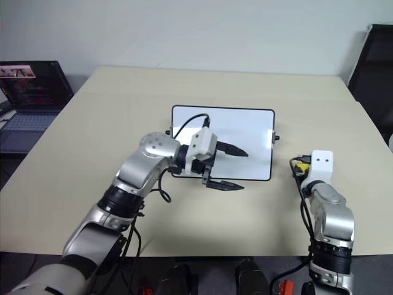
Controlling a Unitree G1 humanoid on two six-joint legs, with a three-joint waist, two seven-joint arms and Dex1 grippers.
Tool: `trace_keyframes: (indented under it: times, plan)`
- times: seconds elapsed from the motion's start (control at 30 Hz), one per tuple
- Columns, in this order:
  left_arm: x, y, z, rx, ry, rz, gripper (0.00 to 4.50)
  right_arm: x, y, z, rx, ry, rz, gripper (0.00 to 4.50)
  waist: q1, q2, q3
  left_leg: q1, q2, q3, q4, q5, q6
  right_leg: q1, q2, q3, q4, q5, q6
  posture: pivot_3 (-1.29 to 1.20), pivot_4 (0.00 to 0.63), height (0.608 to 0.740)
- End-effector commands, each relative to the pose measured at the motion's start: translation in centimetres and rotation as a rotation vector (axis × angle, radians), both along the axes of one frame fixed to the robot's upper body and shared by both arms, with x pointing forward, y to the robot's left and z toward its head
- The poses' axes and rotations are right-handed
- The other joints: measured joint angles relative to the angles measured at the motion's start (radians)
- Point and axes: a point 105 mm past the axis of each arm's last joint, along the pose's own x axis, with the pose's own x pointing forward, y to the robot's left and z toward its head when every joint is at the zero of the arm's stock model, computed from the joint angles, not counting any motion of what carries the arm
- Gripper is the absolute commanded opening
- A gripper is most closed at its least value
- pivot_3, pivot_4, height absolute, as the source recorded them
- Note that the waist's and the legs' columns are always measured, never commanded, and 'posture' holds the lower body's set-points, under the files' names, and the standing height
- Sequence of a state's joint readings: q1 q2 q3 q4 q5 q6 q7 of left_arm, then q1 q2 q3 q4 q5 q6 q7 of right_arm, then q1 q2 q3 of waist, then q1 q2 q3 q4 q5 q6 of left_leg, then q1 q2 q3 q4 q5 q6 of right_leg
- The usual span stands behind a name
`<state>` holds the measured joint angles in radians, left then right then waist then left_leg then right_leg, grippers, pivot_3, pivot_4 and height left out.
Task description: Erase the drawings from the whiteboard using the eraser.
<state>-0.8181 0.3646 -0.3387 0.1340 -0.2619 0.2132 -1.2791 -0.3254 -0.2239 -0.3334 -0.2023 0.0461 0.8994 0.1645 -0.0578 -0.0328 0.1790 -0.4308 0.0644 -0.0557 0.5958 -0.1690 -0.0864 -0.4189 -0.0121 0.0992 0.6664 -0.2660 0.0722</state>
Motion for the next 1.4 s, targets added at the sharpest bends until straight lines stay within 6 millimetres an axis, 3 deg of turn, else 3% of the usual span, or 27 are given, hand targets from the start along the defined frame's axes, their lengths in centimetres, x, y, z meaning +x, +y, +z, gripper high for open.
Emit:
trace_keyframes:
  times: [0.03, 0.17, 0.33, 0.43, 0.53, 0.67, 0.8, 0.93, 1.0, 1.17, 1.4]
  plan:
    - [-0.5, -0.1, 1.0, -0.019, -0.041, -0.015, 4.50, 0.2, -0.4, 1.5, -0.002, -0.060, -0.004, 2.95, 0.000, 0.000, 0.000, 0.000, 0.000, 0.000, 0.000, 0.000, 0.000, 0.000, 0.000, 0.000, 0.000, 0.000, 0.000, 0.00, 0.150, 0.740]
    - [0.0, 0.6, 1.1, -0.028, -0.029, 0.024, 4.50, 0.3, -0.6, 2.0, 0.005, -0.090, -0.022, 4.42, 0.000, 0.001, 0.000, 0.000, 0.000, 0.000, 0.000, 0.000, 0.000, 0.000, 0.000, 0.000, 0.000, 0.000, 0.000, 0.00, 0.150, 0.740]
    - [1.2, 2.5, 1.2, -0.079, 0.012, 0.152, 4.50, 0.0, -0.4, 4.0, 0.013, -0.181, -0.026, 4.47, -0.001, 0.001, 0.000, 0.000, 0.000, 0.000, 0.000, 0.000, 0.000, 0.000, 0.000, 0.000, 0.002, 0.000, 0.000, 0.00, 0.150, 0.740]
    - [2.9, 5.3, 1.2, -0.147, 0.017, 0.359, 4.50, -1.0, 1.6, 6.1, -0.013, -0.278, 0.062, 4.47, -0.002, 0.002, 0.000, 0.001, 0.000, 0.000, 0.001, 0.000, 0.000, -0.001, 0.000, 0.001, 0.006, 0.000, 0.000, 0.00, 0.150, 0.740]
    - [3.2, 7.8, 1.1, -0.205, 0.048, 0.515, 4.50, -2.3, 3.7, 6.8, -0.035, -0.317, 0.147, 4.47, -0.002, 0.002, 0.000, 0.003, 0.001, -0.002, 0.001, 0.000, 0.000, -0.001, 0.002, 0.000, 0.010, -0.002, -0.002, 0.00, 0.150, 0.740]
    - [2.2, 13.2, 0.5, -0.383, 0.112, 0.846, 4.50, -5.1, 7.0, 6.5, -0.123, -0.377, 0.245, 4.47, -0.006, 0.002, 0.000, 0.004, 0.001, -0.002, 0.001, 0.000, 0.000, -0.001, 0.001, 0.000, 0.013, -0.004, -0.003, 0.00, 0.150, 0.740]
    - [1.9, 18.3, -2.1, -0.468, 0.072, 1.246, 4.50, -6.2, 6.3, 5.1, -0.123, -0.467, 0.130, 4.47, 0.001, 0.002, 0.000, 0.006, 0.001, -0.002, 0.002, 0.000, 0.000, 0.000, 0.001, 0.000, 0.012, -0.004, -0.003, 0.00, 0.150, 0.740]
    - [1.4, 21.7, -3.6, -0.479, 0.001, 1.526, 4.50, -7.3, 6.0, 2.9, -0.065, -0.479, 0.119, 4.47, 0.005, -0.001, 0.000, 0.014, 0.000, -0.002, 0.009, 0.000, 0.000, 0.011, 0.000, 0.000, 0.011, -0.007, -0.009, 0.00, 0.150, 0.740]
    - [1.1, 22.2, -3.6, -0.495, -0.014, 1.579, 4.50, -7.6, 5.0, 1.8, -0.052, -0.477, 0.085, 4.47, 0.005, -0.002, 0.000, 0.015, 0.000, -0.001, 0.011, 0.000, -0.001, 0.014, -0.001, 0.001, 0.009, -0.007, -0.009, 0.00, 0.150, 0.740]
    - [1.0, 19.8, -3.4, -0.484, -0.052, 1.548, 4.50, -7.3, 1.7, 0.8, -0.028, -0.470, 0.034, 4.47, 0.004, -0.002, 0.000, 0.014, 0.000, 0.001, 0.011, -0.004, -0.006, 0.014, -0.003, 0.001, -0.005, -0.006, -0.010, 0.00, 0.150, 0.740]
    - [0.8, 17.4, -5.3, -0.439, 0.018, 1.448, 4.50, -8.2, 2.4, 1.2, -0.066, -0.455, 0.064, 4.47, 0.003, -0.002, -0.002, 0.013, -0.001, 0.005, 0.010, 0.000, 0.000, 0.015, -0.005, 0.003, -0.002, -0.002, -0.006, 0.00, 0.150, 0.740]
